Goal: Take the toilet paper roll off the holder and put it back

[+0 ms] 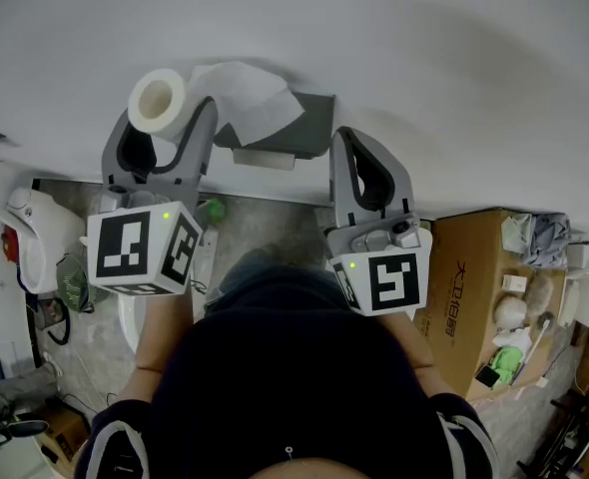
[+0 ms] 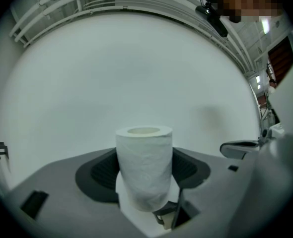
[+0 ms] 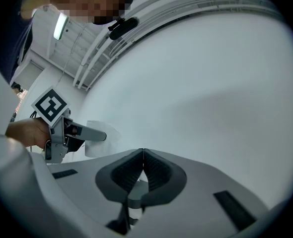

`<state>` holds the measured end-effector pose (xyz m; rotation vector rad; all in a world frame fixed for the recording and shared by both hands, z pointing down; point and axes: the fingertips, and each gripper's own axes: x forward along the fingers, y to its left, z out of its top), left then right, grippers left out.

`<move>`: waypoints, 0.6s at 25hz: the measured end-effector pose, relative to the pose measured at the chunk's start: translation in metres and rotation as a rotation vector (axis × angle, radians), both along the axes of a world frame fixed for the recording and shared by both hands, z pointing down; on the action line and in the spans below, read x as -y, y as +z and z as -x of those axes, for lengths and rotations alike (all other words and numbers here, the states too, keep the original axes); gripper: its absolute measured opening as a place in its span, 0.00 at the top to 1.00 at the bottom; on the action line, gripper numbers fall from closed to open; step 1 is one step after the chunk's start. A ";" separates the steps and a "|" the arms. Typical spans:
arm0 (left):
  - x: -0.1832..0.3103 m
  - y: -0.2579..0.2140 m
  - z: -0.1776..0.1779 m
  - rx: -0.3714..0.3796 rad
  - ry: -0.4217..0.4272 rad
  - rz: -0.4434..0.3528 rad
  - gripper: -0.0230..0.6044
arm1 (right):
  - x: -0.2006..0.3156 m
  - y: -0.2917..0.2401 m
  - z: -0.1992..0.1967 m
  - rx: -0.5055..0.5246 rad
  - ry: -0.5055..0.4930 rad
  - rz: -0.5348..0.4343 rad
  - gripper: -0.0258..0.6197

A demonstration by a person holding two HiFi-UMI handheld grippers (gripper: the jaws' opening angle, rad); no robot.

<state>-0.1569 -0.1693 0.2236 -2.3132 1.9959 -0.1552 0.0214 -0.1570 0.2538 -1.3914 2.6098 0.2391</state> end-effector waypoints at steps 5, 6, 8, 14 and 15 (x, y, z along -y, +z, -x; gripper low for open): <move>-0.007 -0.001 0.010 0.000 -0.023 -0.009 0.48 | -0.005 0.001 0.002 -0.003 -0.005 -0.001 0.93; -0.008 -0.001 0.012 0.000 -0.028 -0.009 0.48 | -0.006 0.001 0.002 -0.005 -0.006 -0.001 0.93; -0.010 -0.001 0.017 -0.002 -0.040 -0.010 0.48 | -0.007 0.001 0.003 -0.006 -0.008 -0.002 0.93; -0.015 -0.005 0.034 -0.007 -0.084 -0.019 0.48 | -0.010 0.000 0.005 -0.005 -0.010 -0.004 0.93; -0.016 -0.006 0.037 -0.008 -0.091 -0.020 0.48 | -0.010 0.000 0.005 -0.007 -0.011 -0.002 0.93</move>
